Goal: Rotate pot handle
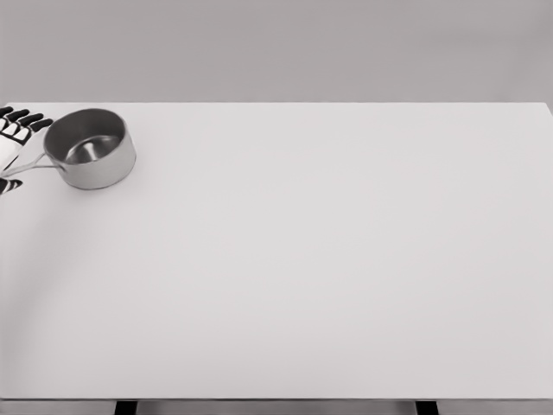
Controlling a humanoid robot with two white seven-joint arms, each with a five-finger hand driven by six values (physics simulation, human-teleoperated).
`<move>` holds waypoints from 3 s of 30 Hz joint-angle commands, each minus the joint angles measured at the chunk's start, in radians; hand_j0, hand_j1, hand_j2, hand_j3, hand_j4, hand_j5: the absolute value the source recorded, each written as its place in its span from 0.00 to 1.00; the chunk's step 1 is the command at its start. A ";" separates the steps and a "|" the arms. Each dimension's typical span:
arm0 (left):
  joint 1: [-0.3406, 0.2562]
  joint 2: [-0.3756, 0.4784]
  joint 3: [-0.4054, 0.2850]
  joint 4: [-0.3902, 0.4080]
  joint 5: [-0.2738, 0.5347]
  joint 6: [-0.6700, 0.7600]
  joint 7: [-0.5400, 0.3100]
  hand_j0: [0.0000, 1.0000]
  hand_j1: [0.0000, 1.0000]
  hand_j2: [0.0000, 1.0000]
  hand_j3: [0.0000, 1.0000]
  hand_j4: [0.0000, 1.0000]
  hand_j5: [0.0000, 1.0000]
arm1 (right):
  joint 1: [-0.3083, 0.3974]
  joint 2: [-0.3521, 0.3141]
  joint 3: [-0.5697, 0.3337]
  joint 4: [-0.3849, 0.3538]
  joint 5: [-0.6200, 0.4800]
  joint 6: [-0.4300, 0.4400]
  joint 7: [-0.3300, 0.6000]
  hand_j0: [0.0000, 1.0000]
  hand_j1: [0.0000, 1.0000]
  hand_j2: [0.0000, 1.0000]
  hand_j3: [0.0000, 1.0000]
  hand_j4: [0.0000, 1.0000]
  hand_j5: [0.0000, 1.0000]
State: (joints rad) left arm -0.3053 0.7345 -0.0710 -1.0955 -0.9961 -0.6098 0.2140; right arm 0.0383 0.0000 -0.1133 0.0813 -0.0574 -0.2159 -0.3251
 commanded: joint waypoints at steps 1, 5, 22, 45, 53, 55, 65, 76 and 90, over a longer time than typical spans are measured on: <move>0.002 0.003 0.011 0.002 0.007 -0.001 0.001 1.00 1.00 1.00 1.00 1.00 1.00 | 0.000 0.000 0.000 0.000 -0.001 0.000 0.000 1.00 1.00 1.00 1.00 1.00 1.00; 0.000 0.005 0.013 0.003 0.005 -0.001 0.001 1.00 1.00 1.00 1.00 1.00 1.00 | 0.000 0.000 0.000 0.000 -0.001 0.000 0.000 1.00 1.00 1.00 1.00 1.00 1.00; -0.071 -0.012 0.014 0.106 -0.032 -0.001 -0.001 1.00 1.00 1.00 1.00 1.00 1.00 | 0.000 0.000 0.000 0.000 -0.001 0.000 0.000 1.00 1.00 1.00 1.00 1.00 1.00; -0.104 -0.060 -0.035 0.106 -0.029 -0.001 -0.002 1.00 1.00 1.00 1.00 1.00 1.00 | 0.000 0.000 0.000 0.000 -0.001 0.000 0.000 1.00 1.00 1.00 1.00 1.00 1.00; -0.110 -0.087 -0.043 0.095 -0.032 -0.001 -0.002 1.00 1.00 1.00 1.00 1.00 1.00 | 0.000 0.000 0.000 0.000 -0.001 0.000 0.000 1.00 1.00 1.00 1.00 1.00 1.00; -0.114 -0.090 -0.043 0.097 -0.032 -0.001 -0.004 1.00 1.00 1.00 1.00 1.00 1.00 | 0.000 0.000 0.000 0.000 -0.001 0.000 0.000 1.00 1.00 1.00 1.00 1.00 1.00; -0.147 -0.093 -0.039 0.151 -0.096 -0.001 -0.002 1.00 1.00 1.00 1.00 1.00 1.00 | 0.000 0.000 0.000 0.000 -0.001 0.000 0.000 1.00 1.00 1.00 1.00 1.00 1.00; -0.183 -0.093 -0.039 0.195 -0.121 -0.001 -0.001 1.00 1.00 1.00 1.00 1.00 1.00 | 0.000 0.000 0.000 0.000 -0.001 0.000 0.000 1.00 1.00 1.00 1.00 1.00 1.00; -0.202 -0.096 -0.039 0.230 -0.125 -0.001 -0.001 1.00 1.00 1.00 1.00 1.00 1.00 | 0.000 0.000 0.000 0.000 -0.001 0.000 0.000 1.00 1.00 1.00 1.00 1.00 1.00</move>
State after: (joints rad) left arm -0.5123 0.6367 -0.1118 -0.8753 -1.1250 -0.6101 0.2124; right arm 0.0384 0.0000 -0.1134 0.0813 -0.0574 -0.2159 -0.3251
